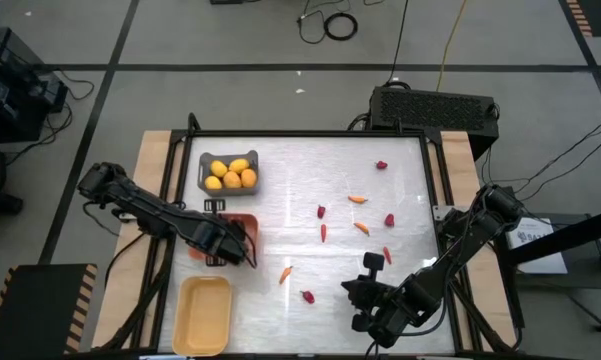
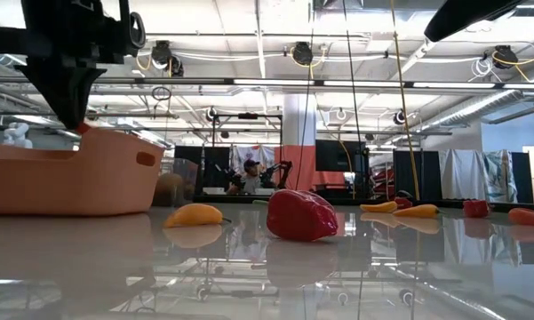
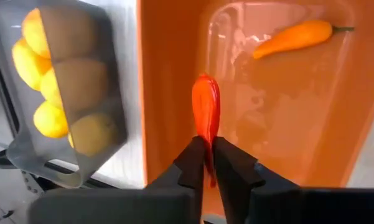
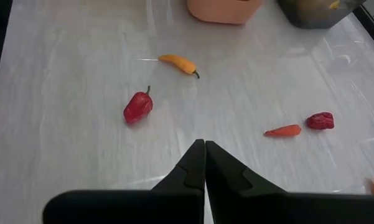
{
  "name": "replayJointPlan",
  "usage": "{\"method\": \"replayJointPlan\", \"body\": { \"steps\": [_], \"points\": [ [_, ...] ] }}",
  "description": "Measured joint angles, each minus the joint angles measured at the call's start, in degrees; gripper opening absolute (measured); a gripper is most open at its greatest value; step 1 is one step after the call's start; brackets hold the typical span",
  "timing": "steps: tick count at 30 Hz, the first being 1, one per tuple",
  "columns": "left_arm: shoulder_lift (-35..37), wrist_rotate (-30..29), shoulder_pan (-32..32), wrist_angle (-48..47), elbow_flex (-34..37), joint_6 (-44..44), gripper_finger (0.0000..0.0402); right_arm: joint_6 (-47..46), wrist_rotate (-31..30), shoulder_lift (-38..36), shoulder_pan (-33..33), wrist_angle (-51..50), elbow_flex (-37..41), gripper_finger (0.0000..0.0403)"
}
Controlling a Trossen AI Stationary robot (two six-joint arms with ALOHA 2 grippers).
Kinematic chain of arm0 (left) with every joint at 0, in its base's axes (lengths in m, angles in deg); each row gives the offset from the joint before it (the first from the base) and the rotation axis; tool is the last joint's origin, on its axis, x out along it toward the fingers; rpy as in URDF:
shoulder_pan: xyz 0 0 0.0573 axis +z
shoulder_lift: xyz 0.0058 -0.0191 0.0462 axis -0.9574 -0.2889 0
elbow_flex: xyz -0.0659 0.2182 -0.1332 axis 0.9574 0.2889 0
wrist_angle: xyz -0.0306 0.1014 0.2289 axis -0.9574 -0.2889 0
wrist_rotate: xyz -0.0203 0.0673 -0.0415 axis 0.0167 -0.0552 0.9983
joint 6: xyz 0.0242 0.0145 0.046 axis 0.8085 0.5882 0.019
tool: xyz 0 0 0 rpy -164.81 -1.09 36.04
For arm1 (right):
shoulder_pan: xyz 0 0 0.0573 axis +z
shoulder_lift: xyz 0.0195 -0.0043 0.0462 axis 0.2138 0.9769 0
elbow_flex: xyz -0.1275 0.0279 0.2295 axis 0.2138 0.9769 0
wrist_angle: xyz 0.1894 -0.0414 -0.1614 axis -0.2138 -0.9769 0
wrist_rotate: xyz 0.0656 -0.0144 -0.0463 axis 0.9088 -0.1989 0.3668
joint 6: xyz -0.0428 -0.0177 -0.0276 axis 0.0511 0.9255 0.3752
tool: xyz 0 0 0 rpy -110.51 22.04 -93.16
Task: Sort produce into baskets
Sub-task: Put the orange chili pepper into the orange bin, then put the yellow chili pepper into the orange bin
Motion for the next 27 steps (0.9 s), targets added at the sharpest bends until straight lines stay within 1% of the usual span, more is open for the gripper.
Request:
{"method": "replayJointPlan", "body": {
  "steps": [4,7,10,12,14,16,19,21,23,25,27],
  "points": [
    [0.00,-1.75,0.00,0.02,0.00,-1.46,0.0097,0.00,-0.01,0.00,0.00,0.14,0.00,0.0000],
    [0.00,-1.88,0.00,1.82,0.00,-1.49,0.0124,0.19,0.00,0.00,-0.07,0.12,0.00,0.0000],
    [0.00,-1.90,-0.04,6.88,0.00,-1.15,0.0133,0.86,-0.18,0.00,-0.22,0.09,0.00,0.0000],
    [0.00,-1.90,-0.04,11.07,0.00,2.29,0.0134,0.30,-0.14,0.00,-0.24,0.11,0.00,0.0000],
    [0.00,-1.94,-0.12,15.97,0.00,6.66,0.0134,-3.32,0.57,0.00,-0.25,-0.18,-0.23,0.0000],
    [0.00,-2.91,-0.41,21.06,0.00,11.55,0.0134,-6.35,4.28,0.00,-0.65,-0.82,-1.42,0.0000],
    [0.37,-5.06,-1.46,27.00,0.06,18.56,0.0134,-9.64,14.47,-0.22,-1.86,-2.47,-4.29,0.0000],
    [1.92,-7.15,-2.04,30.12,0.91,22.39,0.0134,-12.54,20.88,-0.24,-2.56,-2.86,-6.29,0.0000],
    [5.52,-9.34,-2.52,34.76,3.57,25.42,0.0134,-15.74,26.71,-0.28,-2.92,-2.92,-7.67,0.0000],
    [11.34,-10.99,-2.66,39.54,7.96,27.13,0.0134,-18.84,31.93,-0.33,-2.90,-2.85,-8.22,0.0000],
    [18.31,-12.75,-2.34,45.97,13.27,27.61,0.0134,-23.12,35.09,-0.33,-2.64,-4.33,-8.22,0.0000]
  ]
}}
